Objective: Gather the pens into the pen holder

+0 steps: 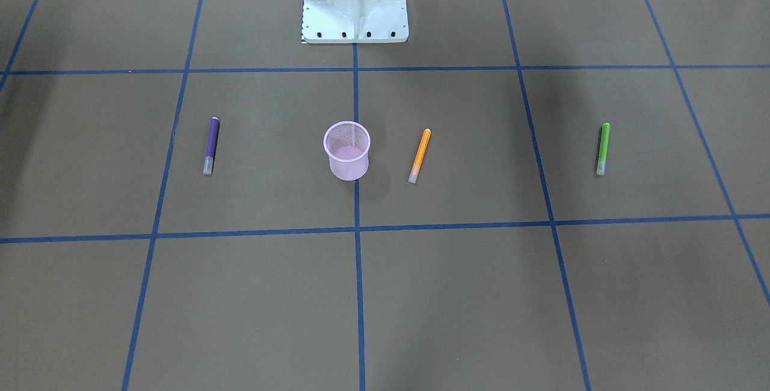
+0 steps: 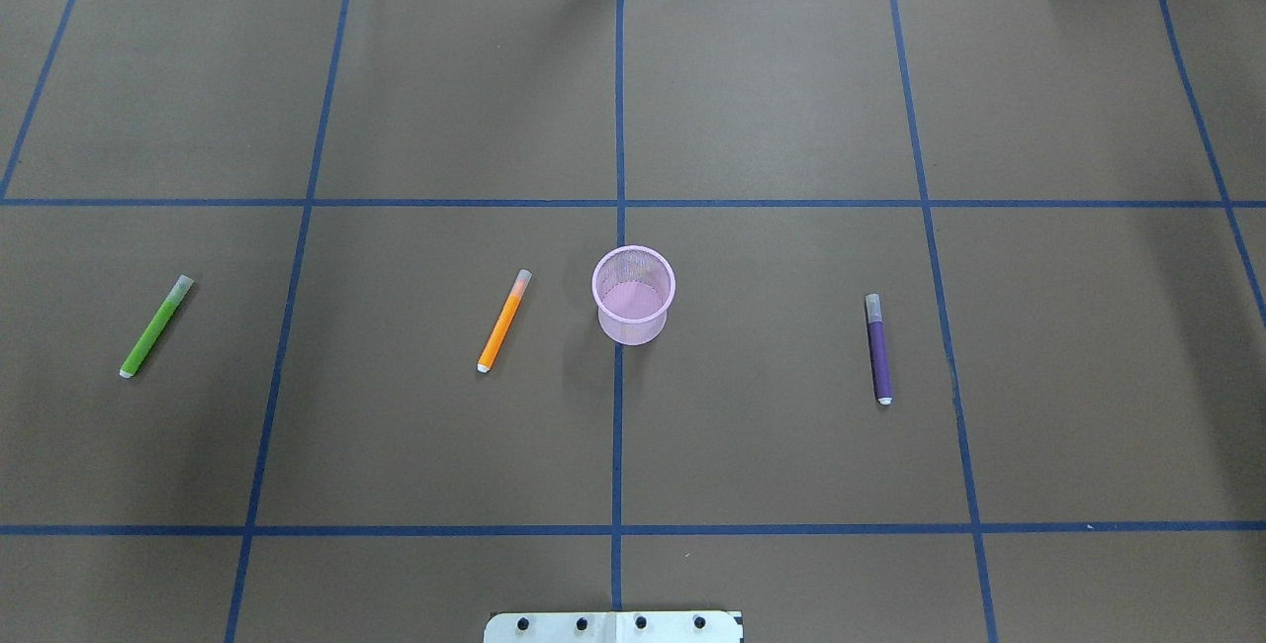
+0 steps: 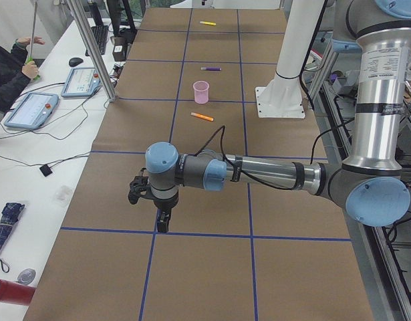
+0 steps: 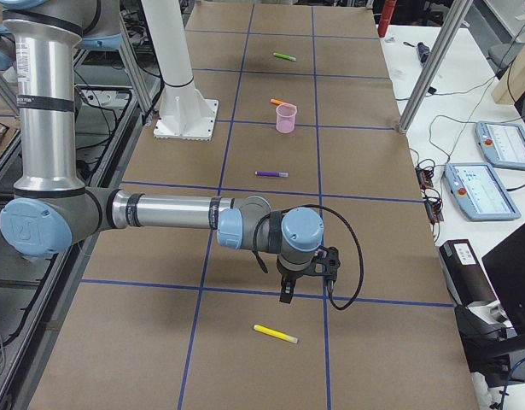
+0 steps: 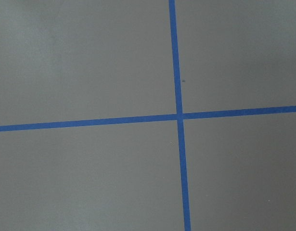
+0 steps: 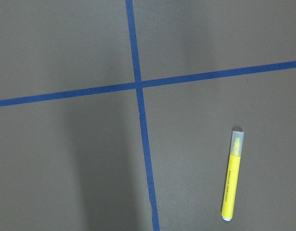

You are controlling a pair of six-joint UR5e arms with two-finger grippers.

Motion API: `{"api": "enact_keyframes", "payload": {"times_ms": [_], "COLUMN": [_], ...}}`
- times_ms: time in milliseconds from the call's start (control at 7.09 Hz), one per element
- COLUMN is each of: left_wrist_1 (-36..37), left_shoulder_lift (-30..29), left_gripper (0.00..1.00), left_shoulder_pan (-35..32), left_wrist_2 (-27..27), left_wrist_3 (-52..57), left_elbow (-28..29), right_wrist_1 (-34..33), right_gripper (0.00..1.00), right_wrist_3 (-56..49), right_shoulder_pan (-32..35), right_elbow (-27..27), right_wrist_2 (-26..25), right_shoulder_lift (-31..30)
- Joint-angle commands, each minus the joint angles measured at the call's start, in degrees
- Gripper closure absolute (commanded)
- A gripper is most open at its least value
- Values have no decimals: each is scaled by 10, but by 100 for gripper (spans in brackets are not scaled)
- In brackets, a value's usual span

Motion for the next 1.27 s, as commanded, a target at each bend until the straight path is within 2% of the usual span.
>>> {"api": "enact_keyframes", "payload": {"times_ms": [0, 706, 988, 1129], "left_wrist_1": [0, -2, -61, -62], "left_shoulder_lift": [-1, -34, -50, -52], "left_gripper": [0, 0, 0, 0], "left_shoulder_pan": [0, 3, 31, 74], "left_wrist_2": [0, 4, 2, 0], "left_wrist_3": [0, 3, -12, -13], "left_elbow": [0, -1, -8, -27], "right_wrist_1": [1, 2, 3, 4], "right_gripper": [0, 0, 0, 0], "right_wrist_3": [-1, 0, -6, -7], "right_shoulder_pan": [0, 0, 0, 0], "right_elbow": [8, 13, 20, 19], "right_wrist_2": [0, -2, -2, -4], "right_shoulder_lift": [-1, 8, 8, 10]}}
